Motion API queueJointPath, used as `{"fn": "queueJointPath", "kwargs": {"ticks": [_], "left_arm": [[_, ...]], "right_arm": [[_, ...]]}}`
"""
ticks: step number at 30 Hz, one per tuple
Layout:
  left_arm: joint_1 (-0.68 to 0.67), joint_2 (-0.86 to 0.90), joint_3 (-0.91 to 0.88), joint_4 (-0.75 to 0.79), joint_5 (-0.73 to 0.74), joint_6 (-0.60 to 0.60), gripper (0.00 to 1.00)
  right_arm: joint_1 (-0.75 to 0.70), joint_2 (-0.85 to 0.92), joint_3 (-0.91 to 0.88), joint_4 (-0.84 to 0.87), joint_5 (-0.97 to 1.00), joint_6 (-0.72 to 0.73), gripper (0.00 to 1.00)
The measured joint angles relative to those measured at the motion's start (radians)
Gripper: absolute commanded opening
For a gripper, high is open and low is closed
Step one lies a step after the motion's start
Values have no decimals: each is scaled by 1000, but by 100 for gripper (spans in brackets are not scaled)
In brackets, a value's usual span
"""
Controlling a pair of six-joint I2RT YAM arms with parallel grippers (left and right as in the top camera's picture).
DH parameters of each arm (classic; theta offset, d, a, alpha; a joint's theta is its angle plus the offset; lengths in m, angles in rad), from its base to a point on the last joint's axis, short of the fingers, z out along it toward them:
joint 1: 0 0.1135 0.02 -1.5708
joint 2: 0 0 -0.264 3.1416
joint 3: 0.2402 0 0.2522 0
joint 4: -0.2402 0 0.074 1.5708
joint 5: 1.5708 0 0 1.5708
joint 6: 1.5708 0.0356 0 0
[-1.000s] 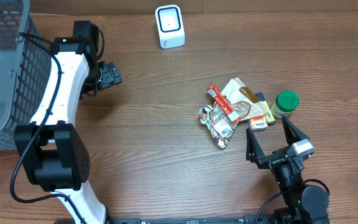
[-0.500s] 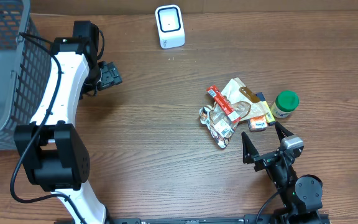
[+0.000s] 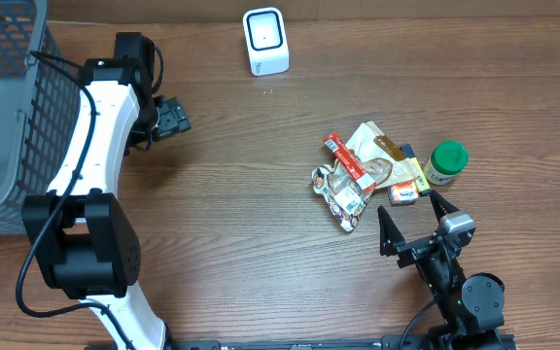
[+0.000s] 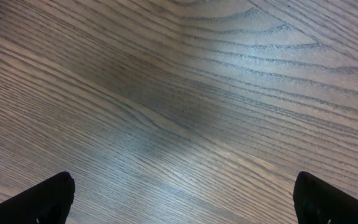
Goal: Scan the item barcode
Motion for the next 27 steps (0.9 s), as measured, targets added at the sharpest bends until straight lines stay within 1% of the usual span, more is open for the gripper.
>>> {"fn": "queueJointPath", "kwargs": {"ticks": [24, 27], "left_arm": [[0, -3, 0, 0, 0, 0, 100], [0, -66, -1, 0, 0, 0, 100]], "right_arm": [[0, 0, 0, 0, 0, 0, 100], [0, 0, 0, 0, 0, 0, 100]]}}
